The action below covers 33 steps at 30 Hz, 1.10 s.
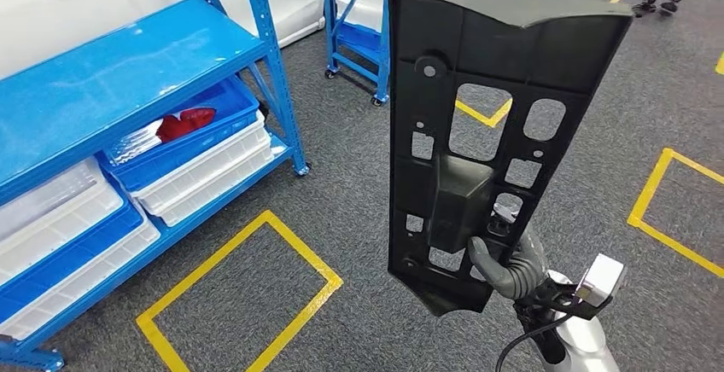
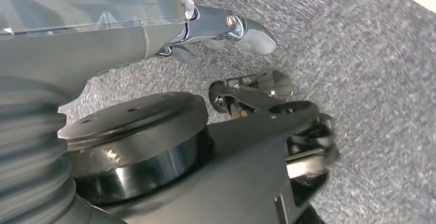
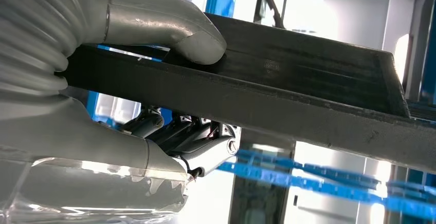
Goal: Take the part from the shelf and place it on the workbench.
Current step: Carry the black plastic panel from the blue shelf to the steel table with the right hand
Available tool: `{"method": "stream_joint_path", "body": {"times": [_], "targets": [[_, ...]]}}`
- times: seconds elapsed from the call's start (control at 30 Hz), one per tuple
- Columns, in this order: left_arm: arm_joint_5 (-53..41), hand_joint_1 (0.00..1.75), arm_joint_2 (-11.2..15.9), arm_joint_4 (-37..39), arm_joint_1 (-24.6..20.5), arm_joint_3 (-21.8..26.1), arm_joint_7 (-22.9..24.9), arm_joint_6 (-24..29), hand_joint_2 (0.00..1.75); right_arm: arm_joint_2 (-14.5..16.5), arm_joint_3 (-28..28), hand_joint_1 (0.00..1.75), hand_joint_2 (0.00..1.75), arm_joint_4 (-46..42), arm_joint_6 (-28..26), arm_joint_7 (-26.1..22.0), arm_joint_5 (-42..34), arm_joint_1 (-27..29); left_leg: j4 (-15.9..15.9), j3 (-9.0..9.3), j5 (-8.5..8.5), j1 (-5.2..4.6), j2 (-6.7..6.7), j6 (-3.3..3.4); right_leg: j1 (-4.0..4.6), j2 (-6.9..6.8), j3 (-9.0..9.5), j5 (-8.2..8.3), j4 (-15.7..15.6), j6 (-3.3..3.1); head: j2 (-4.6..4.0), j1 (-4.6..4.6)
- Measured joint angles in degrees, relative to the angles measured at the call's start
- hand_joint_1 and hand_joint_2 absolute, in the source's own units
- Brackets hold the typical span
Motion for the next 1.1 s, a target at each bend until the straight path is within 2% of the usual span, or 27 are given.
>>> {"method": "stream_joint_path", "body": {"times": [0.07,0.13,0.17,0.2,0.23,0.27,0.3,0.37,0.4,0.43,0.47,0.5,0.53,0.57,0.6,0.63,0.67,0.73,0.8,0.87,0.9,0.93,0.97,1.0,1.03,1.1], "targets": [[0.0,0.00,0.0,0.0,-0.1,0.0,-0.1,0.0,1.75,-0.2,-0.4,1.38,1.75,-0.6,-0.1,-0.1,0.0,0.5,-7.9,3.54,3.80,0.13,-2.17,0.45,0.06,1.40,-0.13,-0.15,0.5,0.31,0.00,0.00],[0.0,0.00,0.0,0.0,-0.1,-0.1,-0.1,0.0,1.75,-0.3,-0.8,1.38,1.75,-1.1,-0.1,-0.3,0.1,0.9,-12.1,5.45,4.85,0.17,-4.09,0.82,-0.02,2.68,-0.62,-0.14,0.9,0.96,0.00,-0.01],[0.0,0.00,0.0,0.0,-0.1,-0.1,-0.1,0.0,1.75,-0.4,-1.0,1.38,1.75,-1.3,-0.2,-0.3,0.2,1.0,-12.5,5.61,4.66,0.12,-4.12,1.02,-0.10,3.32,-0.88,0.00,0.9,1.39,0.00,-0.01],[0.0,0.00,0.0,0.0,-0.2,-0.1,0.0,0.0,1.75,-0.5,-1.1,1.38,1.75,-1.6,-0.3,-0.3,0.3,1.3,-12.7,5.69,4.77,0.08,-3.56,1.28,-0.25,3.98,-1.06,0.20,0.7,1.83,0.00,-0.01],[0.0,0.00,0.0,0.0,-0.4,-0.1,0.0,0.0,1.75,-0.5,-1.3,1.38,1.75,-1.8,-0.3,-0.3,0.5,1.5,-13.0,5.81,4.98,0.10,-2.90,1.64,-0.33,3.90,-1.19,0.20,0.8,2.17,0.00,0.00],[0.0,0.00,-0.1,0.0,-0.5,-0.1,0.0,0.0,1.75,-0.6,-1.4,1.38,1.75,-2.0,-0.4,-0.3,0.6,1.6,-13.4,5.94,5.22,0.21,-2.23,2.04,-0.25,2.93,-1.55,-0.23,1.5,2.47,0.00,0.01],[0.1,0.00,-0.1,0.0,-0.7,-0.2,-0.1,0.0,1.75,-0.7,-1.5,1.38,1.75,-2.2,-0.5,-0.3,0.8,1.6,-13.7,6.05,5.41,0.30,-1.52,2.36,-0.18,1.41,-2.41,-1.31,3.3,2.71,0.00,0.01],[0.3,0.00,-0.1,0.0,-0.6,-0.2,-0.1,0.1,1.75,-0.7,-1.6,1.38,1.75,-2.5,-0.5,-0.3,0.9,1.3,-13.9,6.09,5.48,0.22,-0.07,2.70,-0.21,-1.97,-5.69,-4.77,10.0,3.13,0.00,0.01],[0.5,0.00,-0.1,0.0,-0.5,-0.2,-0.1,0.2,1.75,-0.7,-1.6,1.38,1.75,-2.5,-0.5,-0.2,1.0,1.2,-13.9,6.06,5.44,0.14,0.71,2.73,-0.34,-2.73,-7.56,-6.34,13.9,3.34,0.00,0.00],[0.6,0.00,-0.1,0.0,-0.3,-0.2,-0.1,0.2,1.75,-0.7,-1.6,1.38,1.75,-2.5,-0.4,-0.1,1.0,1.2,-13.9,6.04,5.38,0.09,1.45,2.72,-0.49,-3.14,-8.88,-7.15,16.6,3.50,0.00,0.00],[0.6,0.00,-0.1,0.0,-0.3,-0.2,-0.1,0.3,1.75,-0.7,-1.6,1.38,1.75,-2.5,-0.3,0.0,1.0,1.2,-13.9,6.04,5.30,0.07,2.16,2.68,-0.61,-3.40,-9.25,-6.87,17.4,3.61,0.00,0.00],[0.7,0.00,-0.1,0.0,-0.2,-0.2,-0.1,0.3,1.75,-0.7,-1.6,1.38,1.75,-2.5,-0.1,0.0,1.0,1.1,-13.9,6.10,5.21,0.06,2.79,2.58,-0.69,-3.69,-8.34,-5.51,15.7,3.64,0.00,0.00],[0.7,0.00,-0.1,0.0,-0.2,-0.2,-0.1,0.4,1.75,-0.7,-1.6,1.38,1.75,-2.5,0.0,0.1,1.0,1.0,-13.8,6.26,5.08,0.06,3.37,2.42,-0.71,-4.38,-6.29,-3.44,12.0,3.56,0.00,0.00],[0.7,0.00,-0.1,0.0,-0.3,-0.2,0.0,0.6,1.75,-0.7,-1.5,1.38,1.75,-2.5,0.2,0.0,0.9,0.7,-13.8,6.44,4.89,-0.08,3.89,2.16,-0.50,-5.64,-3.90,-1.78,7.5,3.35,0.00,0.00],[0.8,0.00,-0.1,0.0,-0.3,-0.2,0.2,0.8,1.75,-0.7,-1.5,1.38,1.75,-2.4,0.3,0.0,0.8,0.4,-13.8,6.60,4.69,-0.25,4.36,1.85,-0.26,-6.62,-1.94,-0.64,3.8,2.90,0.00,-0.01],[0.8,0.00,-0.1,0.0,-0.3,-0.2,0.3,1.0,1.75,-0.7,-1.5,1.38,1.75,-2.4,0.5,-0.1,0.6,0.1,-13.7,6.72,4.50,-0.43,4.83,1.53,0.00,-7.33,-0.81,-0.26,1.5,2.44,0.00,-0.01],[0.8,0.00,-0.1,0.0,-0.2,-0.2,0.5,1.2,1.75,-0.7,-1.5,1.38,1.75,-2.3,0.6,-0.2,0.5,-0.2,-13.7,6.81,4.35,-0.60,5.33,1.23,0.28,-7.45,-0.57,-0.49,0.7,1.96,0.00,-0.01],[0.8,0.00,0.0,0.0,-0.3,-0.2,0.8,1.4,1.75,-0.6,-1.4,1.38,1.75,-2.2,0.7,-0.3,0.5,-0.3,-13.6,7.01,3.98,-0.55,5.96,0.61,0.29,-6.23,-0.71,-0.41,0.5,1.14,0.00,0.00],[0.8,0.00,0.0,0.0,-0.2,-0.2,1.1,1.6,1.75,-0.6,-1.4,1.38,1.75,-2.2,0.7,-0.3,0.4,-0.4,-11.4,6.28,2.24,-0.34,4.03,0.08,0.03,-5.06,-0.59,-0.22,0.2,0.37,0.00,0.00],[0.7,0.00,0.1,0.0,0.2,-0.2,1.4,1.9,1.75,-0.4,-1.4,1.38,1.75,-2.2,0.7,-0.4,0.4,-0.5,-4.8,3.31,-1.36,-0.22,1.28,-0.13,-0.04,-3.87,-0.53,-0.14,0.1,-0.16,0.00,0.00],[0.7,0.00,0.1,0.0,0.5,-0.2,1.6,2.0,1.75,-0.2,-1.4,1.38,1.75,-2.2,0.7,-0.5,0.4,-0.3,-0.7,1.35,-3.00,-0.21,0.69,-0.15,0.04,-3.18,-0.54,-0.15,0.1,-0.29,0.00,0.00],[0.7,0.00,0.2,0.0,0.9,-0.2,1.7,2.1,1.75,0.0,-1.3,1.38,1.75,-2.2,0.7,-0.6,0.5,0.0,2.2,-0.21,-3.79,-0.21,0.44,-0.14,0.12,-2.41,-0.53,-0.18,0.2,-0.36,0.00,0.00],[0.7,0.00,0.3,0.0,1.3,-0.1,1.8,2.2,1.75,0.2,-1.3,1.38,1.75,-2.2,0.6,-0.8,0.6,0.4,3.2,-0.91,-3.39,-0.21,0.34,-0.07,0.19,-1.60,-0.52,-0.20,0.3,-0.38,0.00,0.00],[0.7,0.00,0.4,0.0,1.5,-0.1,1.9,2.4,1.75,0.4,-1.3,1.38,1.75,-2.2,0.6,-1.0,0.7,0.7,1.9,-0.62,-1.87,-0.21,0.19,0.07,0.23,-0.75,-0.49,-0.23,0.4,-0.36,0.00,0.00],[0.7,0.00,0.5,0.0,1.7,-0.1,2.0,2.5,1.75,0.6,-1.3,1.38,1.75,-2.2,0.6,-1.2,0.9,1.0,-1.4,0.63,0.44,-0.21,-0.29,0.29,0.25,0.04,-0.47,-0.27,0.5,-0.29,0.00,0.00],[0.8,0.00,0.7,0.0,1.9,0.0,2.1,2.6,1.75,1.0,-1.1,1.38,1.75,-2.4,0.6,-1.4,1.2,1.3,-9.0,3.57,4.07,-0.06,-2.68,0.78,0.28,1.47,-0.63,-0.41,0.9,-0.01,0.00,0.00]]}}
